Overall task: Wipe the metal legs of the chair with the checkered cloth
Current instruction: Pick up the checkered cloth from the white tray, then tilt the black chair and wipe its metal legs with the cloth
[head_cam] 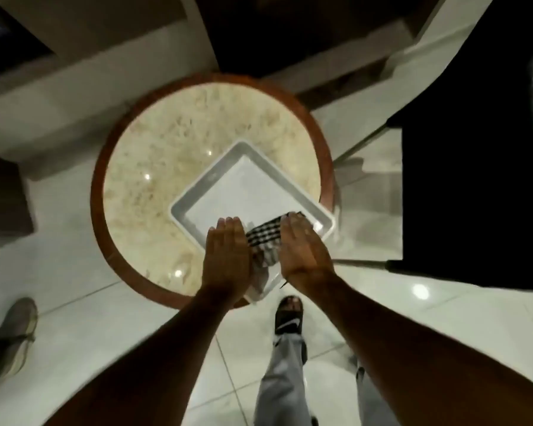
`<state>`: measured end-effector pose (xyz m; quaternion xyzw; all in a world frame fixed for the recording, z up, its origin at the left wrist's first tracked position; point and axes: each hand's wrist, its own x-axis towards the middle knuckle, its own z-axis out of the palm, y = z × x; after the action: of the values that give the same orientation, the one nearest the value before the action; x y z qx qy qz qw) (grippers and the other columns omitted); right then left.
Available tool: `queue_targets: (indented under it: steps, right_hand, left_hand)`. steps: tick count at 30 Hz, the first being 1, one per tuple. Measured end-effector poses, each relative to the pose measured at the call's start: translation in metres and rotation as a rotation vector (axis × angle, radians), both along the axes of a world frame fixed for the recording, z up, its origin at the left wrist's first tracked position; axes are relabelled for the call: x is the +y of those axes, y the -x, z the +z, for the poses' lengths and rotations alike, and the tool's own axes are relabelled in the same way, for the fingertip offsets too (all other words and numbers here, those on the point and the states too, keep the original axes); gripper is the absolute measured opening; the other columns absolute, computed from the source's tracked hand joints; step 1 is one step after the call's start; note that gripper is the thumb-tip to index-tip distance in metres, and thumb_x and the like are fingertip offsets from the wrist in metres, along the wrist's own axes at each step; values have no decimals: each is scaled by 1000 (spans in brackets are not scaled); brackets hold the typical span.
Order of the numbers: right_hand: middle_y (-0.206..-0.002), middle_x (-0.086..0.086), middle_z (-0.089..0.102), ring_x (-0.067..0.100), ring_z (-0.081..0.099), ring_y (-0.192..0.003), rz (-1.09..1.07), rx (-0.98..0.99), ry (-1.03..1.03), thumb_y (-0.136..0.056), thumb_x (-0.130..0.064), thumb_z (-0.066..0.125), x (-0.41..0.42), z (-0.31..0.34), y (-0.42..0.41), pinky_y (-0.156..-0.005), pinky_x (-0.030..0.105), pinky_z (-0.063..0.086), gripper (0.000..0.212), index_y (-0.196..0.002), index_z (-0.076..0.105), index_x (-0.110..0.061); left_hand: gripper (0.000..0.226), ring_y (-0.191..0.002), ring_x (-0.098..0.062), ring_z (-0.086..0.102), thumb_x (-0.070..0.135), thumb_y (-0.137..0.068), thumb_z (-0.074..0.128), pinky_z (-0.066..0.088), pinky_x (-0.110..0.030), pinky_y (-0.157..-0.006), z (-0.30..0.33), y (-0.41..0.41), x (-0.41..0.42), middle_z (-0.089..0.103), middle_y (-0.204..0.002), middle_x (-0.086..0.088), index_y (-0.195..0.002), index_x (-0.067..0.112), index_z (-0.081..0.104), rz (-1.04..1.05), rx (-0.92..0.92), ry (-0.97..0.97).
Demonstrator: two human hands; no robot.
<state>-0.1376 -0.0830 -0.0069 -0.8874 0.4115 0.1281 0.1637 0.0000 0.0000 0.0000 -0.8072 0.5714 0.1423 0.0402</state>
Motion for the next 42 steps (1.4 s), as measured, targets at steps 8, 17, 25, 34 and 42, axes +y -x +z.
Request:
queue_targets:
  steps: [8,17,25,34,42]
  right_hand:
    - [-106,21,66,38,63,-98,-352,11,44,-79,-4,49,-30,-23,-26,-80,41,54,31,-108,58,1]
    - [-83,2,70,24,69,-78,-606,-413,-468,-62,-7,68,-66,20,24,-70,34,60,23,-81,61,-18]
    - [-70,-13,63,2,59,-66,-797,-754,-439,-70,-18,76,-1,95,234,-53,10,41,24,-81,60,-31]
    - [-89,-29,69,-7,67,-81,-1318,-1074,-277,-81,-10,72,32,44,490,-63,6,51,40,-98,56,-42]
    - [-130,9,53,26,42,-123,-1585,-773,59,-78,-30,76,3,-60,614,-97,24,30,63,-134,50,-16]
  left_hand:
    - [73,-102,-37,65,39,-84,65,51,-50,-93,-26,10,-36,67,-114,-17,-140,4,36,146,75,-164]
    - [15,-73,-22,62,10,-87,65,45,-28,-65,28,2,-52,66,-75,-3,-77,20,60,470,721,-169]
    - [6,-77,-7,66,12,-93,60,53,-22,-70,108,163,-29,72,-82,8,-98,15,59,158,1089,-242]
    - [43,-102,-30,73,29,-72,81,62,-49,-83,54,451,-48,76,-111,-9,-110,36,61,318,1231,-235]
    - [43,-89,-11,75,-1,-77,76,59,-22,-70,-26,600,-108,78,-98,6,-107,27,63,53,1126,-263]
